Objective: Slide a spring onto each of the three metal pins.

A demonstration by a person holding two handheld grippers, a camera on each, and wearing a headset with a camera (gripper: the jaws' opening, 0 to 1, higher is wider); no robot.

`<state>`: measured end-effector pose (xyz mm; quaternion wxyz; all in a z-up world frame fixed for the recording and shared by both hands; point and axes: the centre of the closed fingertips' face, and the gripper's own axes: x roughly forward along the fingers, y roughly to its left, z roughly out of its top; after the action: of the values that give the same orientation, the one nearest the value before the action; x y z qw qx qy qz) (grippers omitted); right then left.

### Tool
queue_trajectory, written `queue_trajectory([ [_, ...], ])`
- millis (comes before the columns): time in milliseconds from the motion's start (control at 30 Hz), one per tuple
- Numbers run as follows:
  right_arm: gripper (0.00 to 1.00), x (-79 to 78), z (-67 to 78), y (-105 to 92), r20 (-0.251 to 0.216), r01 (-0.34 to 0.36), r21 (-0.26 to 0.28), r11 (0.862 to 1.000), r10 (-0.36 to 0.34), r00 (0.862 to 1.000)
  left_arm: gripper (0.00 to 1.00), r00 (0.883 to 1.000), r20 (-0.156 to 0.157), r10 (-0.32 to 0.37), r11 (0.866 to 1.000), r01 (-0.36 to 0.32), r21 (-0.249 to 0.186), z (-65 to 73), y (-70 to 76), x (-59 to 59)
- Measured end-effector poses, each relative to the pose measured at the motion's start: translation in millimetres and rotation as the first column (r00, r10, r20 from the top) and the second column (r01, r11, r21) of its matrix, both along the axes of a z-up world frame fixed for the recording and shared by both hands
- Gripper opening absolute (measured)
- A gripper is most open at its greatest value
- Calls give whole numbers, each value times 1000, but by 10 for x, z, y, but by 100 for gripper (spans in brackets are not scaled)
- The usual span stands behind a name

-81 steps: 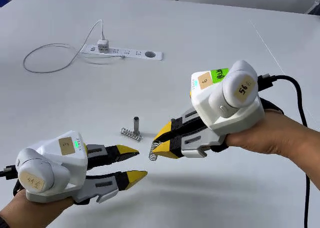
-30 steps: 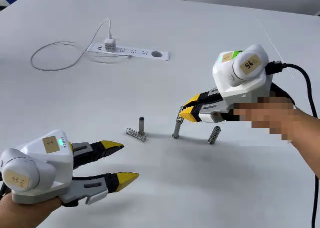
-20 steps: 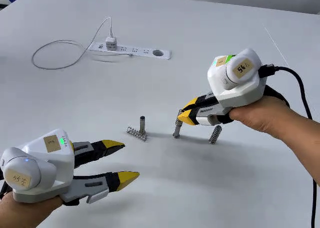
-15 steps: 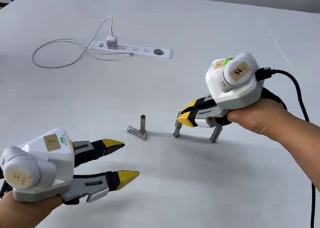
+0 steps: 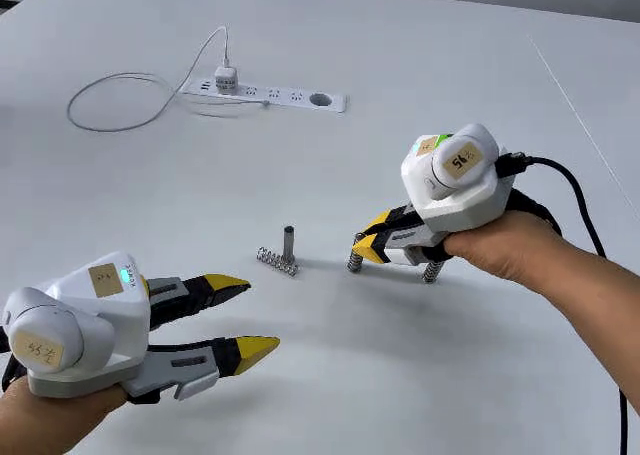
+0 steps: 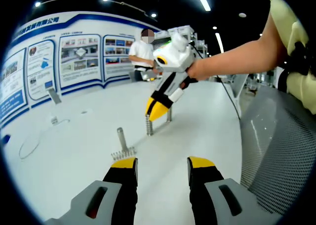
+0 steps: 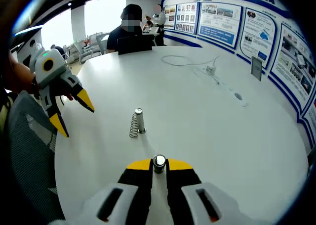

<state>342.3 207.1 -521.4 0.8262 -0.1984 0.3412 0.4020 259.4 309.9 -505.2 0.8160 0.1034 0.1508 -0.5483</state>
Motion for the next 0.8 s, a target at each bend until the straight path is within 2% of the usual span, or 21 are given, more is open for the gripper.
queue_trajectory([
  [133,12,-3,-61,-14,-4,-4,-20,1000,4,1000,41,1000,-1,2,1000,-2,0,-1,3,4],
  [500,14,3,-48,-18,4,4,-11,1000,-4,1000,41,1000,2,6,1000,-6,-1,7,15,10],
  [667,18,-6,9,-42,23,13,-5,1000,-13,1000,41,1000,3,6,1000,-6,-1,10,16,11],
  [800,19,-5,159,1,59,21,25,999,-23,998,41,1000,3,6,1000,-6,-1,7,16,12],
])
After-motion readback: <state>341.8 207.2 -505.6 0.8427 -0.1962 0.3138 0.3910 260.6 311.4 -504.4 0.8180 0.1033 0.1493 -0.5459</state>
